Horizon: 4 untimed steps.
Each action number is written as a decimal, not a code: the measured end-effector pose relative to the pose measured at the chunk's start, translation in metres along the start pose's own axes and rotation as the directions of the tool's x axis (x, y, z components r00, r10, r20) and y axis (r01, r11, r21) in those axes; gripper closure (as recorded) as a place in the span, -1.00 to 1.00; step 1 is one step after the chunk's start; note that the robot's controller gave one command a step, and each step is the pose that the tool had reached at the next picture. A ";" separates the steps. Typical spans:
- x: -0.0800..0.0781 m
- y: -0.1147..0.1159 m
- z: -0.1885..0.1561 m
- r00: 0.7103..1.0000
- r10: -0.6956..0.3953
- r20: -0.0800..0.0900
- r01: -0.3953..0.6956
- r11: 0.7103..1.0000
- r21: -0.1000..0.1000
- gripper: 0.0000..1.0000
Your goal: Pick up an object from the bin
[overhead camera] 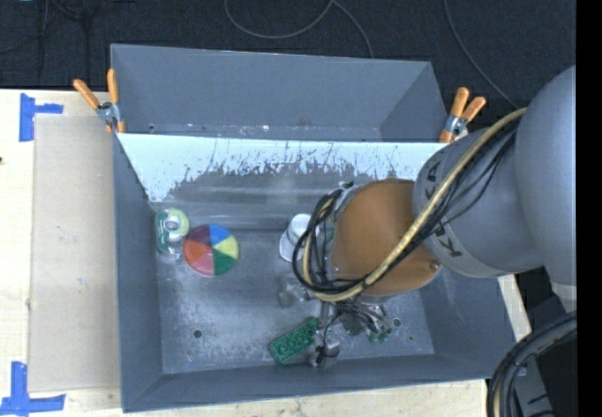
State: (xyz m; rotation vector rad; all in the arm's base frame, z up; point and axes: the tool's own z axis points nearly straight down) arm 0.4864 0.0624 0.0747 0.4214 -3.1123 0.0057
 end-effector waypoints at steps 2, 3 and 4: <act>-0.013 0.027 0.005 0.952 -0.306 -0.005 0.306 0.952 -0.008 1.00; -0.012 0.020 0.001 0.948 -0.319 -0.005 0.319 0.948 -0.009 1.00; -0.011 0.020 -0.008 0.947 -0.320 -0.006 0.320 0.947 -0.009 1.00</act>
Offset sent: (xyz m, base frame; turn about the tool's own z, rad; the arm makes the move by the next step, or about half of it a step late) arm 0.0000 0.0000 0.0000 0.0000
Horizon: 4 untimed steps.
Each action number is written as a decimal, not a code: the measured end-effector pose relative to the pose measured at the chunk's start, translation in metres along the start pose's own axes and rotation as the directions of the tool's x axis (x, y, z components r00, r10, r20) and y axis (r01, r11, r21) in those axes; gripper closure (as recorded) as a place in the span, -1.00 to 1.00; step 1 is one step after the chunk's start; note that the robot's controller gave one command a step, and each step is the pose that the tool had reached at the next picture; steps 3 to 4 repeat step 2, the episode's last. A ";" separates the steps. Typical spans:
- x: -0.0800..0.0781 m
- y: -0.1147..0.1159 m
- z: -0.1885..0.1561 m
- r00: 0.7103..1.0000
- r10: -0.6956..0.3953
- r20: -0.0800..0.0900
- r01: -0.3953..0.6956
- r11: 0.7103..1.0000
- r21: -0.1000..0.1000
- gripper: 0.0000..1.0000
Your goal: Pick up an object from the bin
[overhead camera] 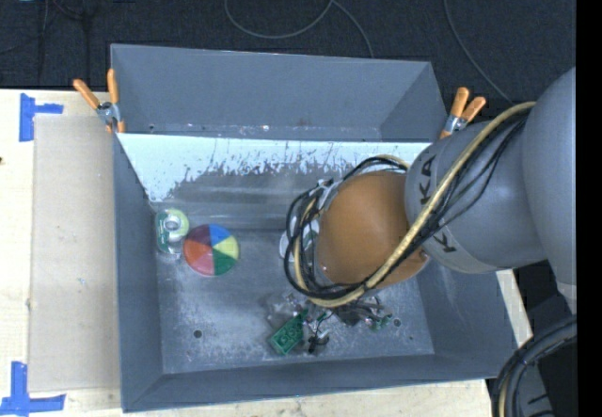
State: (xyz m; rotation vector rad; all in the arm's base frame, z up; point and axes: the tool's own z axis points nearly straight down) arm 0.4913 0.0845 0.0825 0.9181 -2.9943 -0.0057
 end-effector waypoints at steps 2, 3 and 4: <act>0.001 0.001 -0.003 1.000 -0.024 -0.002 0.024 1.000 -0.001 1.00; 0.001 0.001 -0.003 1.000 -0.024 -0.002 0.024 1.000 -0.001 1.00; 0.001 0.001 -0.003 1.000 -0.024 -0.002 0.024 1.000 -0.001 1.00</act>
Offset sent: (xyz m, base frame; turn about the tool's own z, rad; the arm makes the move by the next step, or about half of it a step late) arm 0.0008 -0.0017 0.0099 -0.0415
